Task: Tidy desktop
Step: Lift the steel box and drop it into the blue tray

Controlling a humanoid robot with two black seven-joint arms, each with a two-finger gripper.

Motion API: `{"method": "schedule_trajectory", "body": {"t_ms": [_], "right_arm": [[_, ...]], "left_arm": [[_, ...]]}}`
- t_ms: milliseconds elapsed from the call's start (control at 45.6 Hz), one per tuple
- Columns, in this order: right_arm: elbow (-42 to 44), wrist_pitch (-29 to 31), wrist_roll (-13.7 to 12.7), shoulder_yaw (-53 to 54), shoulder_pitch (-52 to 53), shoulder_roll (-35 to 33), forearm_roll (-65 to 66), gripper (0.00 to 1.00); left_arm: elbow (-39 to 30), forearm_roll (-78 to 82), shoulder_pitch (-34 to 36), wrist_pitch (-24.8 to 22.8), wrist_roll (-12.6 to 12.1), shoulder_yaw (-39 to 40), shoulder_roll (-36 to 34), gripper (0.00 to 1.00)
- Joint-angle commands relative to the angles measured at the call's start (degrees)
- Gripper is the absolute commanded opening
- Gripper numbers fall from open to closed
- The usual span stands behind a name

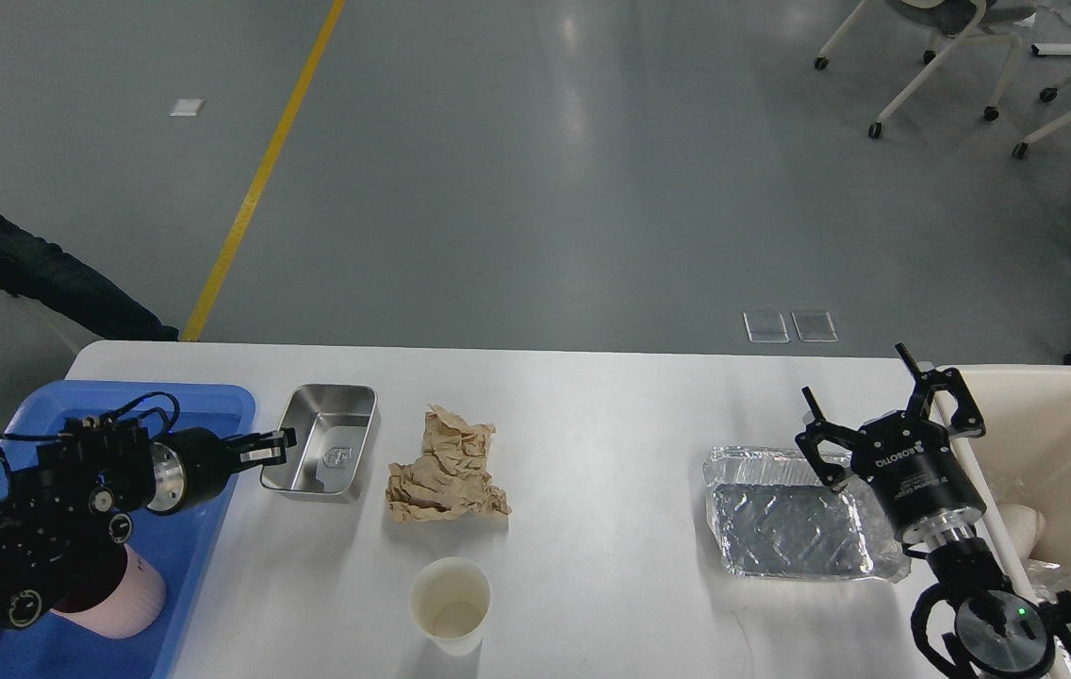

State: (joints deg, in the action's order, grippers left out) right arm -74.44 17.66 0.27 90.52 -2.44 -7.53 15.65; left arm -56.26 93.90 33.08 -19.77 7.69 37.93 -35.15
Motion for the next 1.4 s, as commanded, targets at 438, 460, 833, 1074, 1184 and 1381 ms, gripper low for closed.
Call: {"method": "schedule_trajectory", "body": {"t_ms": [438, 460, 833, 1074, 1184, 1381], "right_arm": [[-0.1, 0.0, 0.0, -0.1, -0.3, 0.4, 0.1, 1.00], [-0.1, 0.0, 0.0, -0.1, -0.3, 0.3, 0.0, 1.00], [-0.1, 0.0, -0.1, -0.2, 0.0, 0.4, 0.0, 1.00], [-0.1, 0.0, -0.1, -0.2, -0.2, 0.3, 0.1, 1.00], [-0.1, 0.0, -0.1, -0.2, -0.3, 0.4, 0.0, 1.00], [-0.1, 0.0, -0.1, -0.2, -0.3, 0.3, 0.0, 1.00]], "left_arm": [[-2.3, -9.3, 8.6, -4.6, -0.3, 0.3, -13.1, 0.00], [-1.7, -9.4, 8.4, -4.1, -0.3, 0.2, -13.1, 0.00], [19.4, -13.6, 4.5, 5.1, -0.2, -0.9, -10.6, 0.01], [25.8, -13.8, 2.9, 10.3, -0.7, -4.1, -6.6, 0.02], [27.9, -13.7, 2.5, 12.5, -0.7, -5.5, -4.3, 0.02], [28.9, -13.8, 2.0, 14.2, -0.7, -8.0, -1.6, 0.12]]}}
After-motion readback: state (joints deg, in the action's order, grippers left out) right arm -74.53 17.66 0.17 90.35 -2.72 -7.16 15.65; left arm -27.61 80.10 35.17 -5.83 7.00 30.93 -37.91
